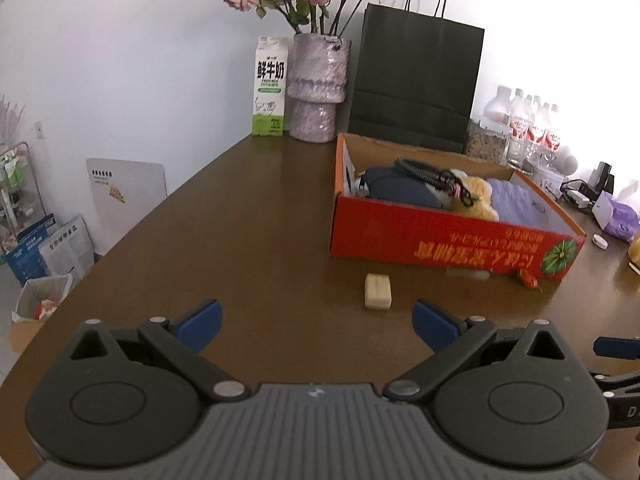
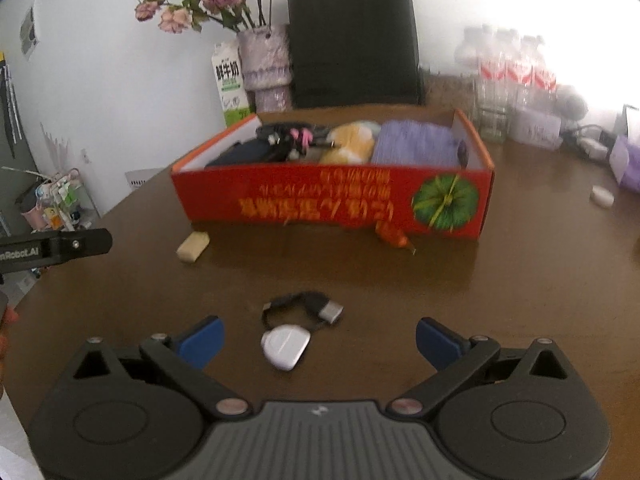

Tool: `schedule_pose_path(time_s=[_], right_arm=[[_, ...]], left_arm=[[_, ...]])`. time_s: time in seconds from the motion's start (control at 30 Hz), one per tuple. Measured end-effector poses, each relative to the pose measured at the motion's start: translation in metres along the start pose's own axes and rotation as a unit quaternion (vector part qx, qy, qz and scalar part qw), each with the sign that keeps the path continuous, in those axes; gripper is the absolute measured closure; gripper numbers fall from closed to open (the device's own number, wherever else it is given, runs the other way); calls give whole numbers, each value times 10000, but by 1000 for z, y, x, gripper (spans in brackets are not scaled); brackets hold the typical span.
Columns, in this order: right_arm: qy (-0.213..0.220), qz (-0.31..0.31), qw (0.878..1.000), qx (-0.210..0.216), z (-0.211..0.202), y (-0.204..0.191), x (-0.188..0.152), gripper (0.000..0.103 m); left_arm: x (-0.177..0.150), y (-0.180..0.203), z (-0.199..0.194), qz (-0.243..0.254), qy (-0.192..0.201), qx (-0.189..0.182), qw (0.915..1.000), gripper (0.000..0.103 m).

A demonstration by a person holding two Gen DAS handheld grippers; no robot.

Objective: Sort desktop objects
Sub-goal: 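Lift both open tools out of the box toward the table items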

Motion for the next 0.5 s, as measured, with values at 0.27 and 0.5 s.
schedule_pose_path(time_s=[0.27, 0.5], right_arm=[[-50, -128, 9999, 1, 7, -14, -10, 20], [-98, -167, 9997, 140, 11, -23, -11, 54]], left_arm=[[-19, -7, -2, 36, -108, 12, 9999, 0], [-21, -13, -2, -42, -103, -23, 9999, 0]])
Point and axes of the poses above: each gripper's, at about its wrist camera, not at the fingertips, and z roughly the way its jaws point, y to its right, x to its top, the point moved 7 cm from there along z, roughly the way its jaws point, and after that the axes turned 5 degrees about -x, right-handed, at the moved point
